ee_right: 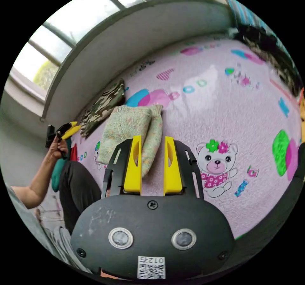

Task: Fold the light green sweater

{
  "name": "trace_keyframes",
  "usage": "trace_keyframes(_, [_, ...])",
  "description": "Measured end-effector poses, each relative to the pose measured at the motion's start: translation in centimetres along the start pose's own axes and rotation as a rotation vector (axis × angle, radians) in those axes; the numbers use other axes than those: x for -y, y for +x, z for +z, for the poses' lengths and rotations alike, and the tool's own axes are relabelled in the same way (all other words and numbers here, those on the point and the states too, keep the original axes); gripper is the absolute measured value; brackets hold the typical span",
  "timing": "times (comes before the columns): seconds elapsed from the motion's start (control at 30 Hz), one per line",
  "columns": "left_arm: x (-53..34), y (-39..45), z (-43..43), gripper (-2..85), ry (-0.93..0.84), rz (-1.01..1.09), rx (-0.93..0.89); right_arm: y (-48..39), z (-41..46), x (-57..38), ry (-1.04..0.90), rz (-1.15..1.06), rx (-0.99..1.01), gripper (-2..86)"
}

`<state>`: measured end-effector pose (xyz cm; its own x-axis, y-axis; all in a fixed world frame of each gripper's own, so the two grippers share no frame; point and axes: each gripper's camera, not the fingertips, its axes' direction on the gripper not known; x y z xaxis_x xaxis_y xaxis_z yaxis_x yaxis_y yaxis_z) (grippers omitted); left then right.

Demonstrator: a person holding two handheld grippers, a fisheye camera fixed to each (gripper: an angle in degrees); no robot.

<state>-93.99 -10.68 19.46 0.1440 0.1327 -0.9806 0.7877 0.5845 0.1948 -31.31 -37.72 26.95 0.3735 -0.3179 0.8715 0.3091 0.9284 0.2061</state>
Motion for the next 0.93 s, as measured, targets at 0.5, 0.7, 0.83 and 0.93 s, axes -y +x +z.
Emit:
trace_keyframes(0.5, [-1.3, 3.9, -5.1, 10.7, -0.113, 0.161, 0.254, -23.1, 16.4, 0.7, -0.22, -0.519, -0.07, 9.1])
trace_keyframes(0.7, [-1.4, -0.6, -11.9, 12.3, -0.01, -0.026, 0.319, -28.8, 16.7, -2.2, -0.136, -0.62, -0.059, 8.5])
trace_keyframes(0.83, [-1.2, -2.4, -13.4, 13.5, -0.007, -0.124, 0.339, -37.6, 19.3, -5.5, -0.066, -0.851, -0.062, 8.5])
trace_keyframes(0.93, [-0.9, -4.5, -13.8, 13.5, -0.024, -0.205, 0.293, -43.2, 22.2, -7.8, -0.056, -0.988, -0.055, 8.7])
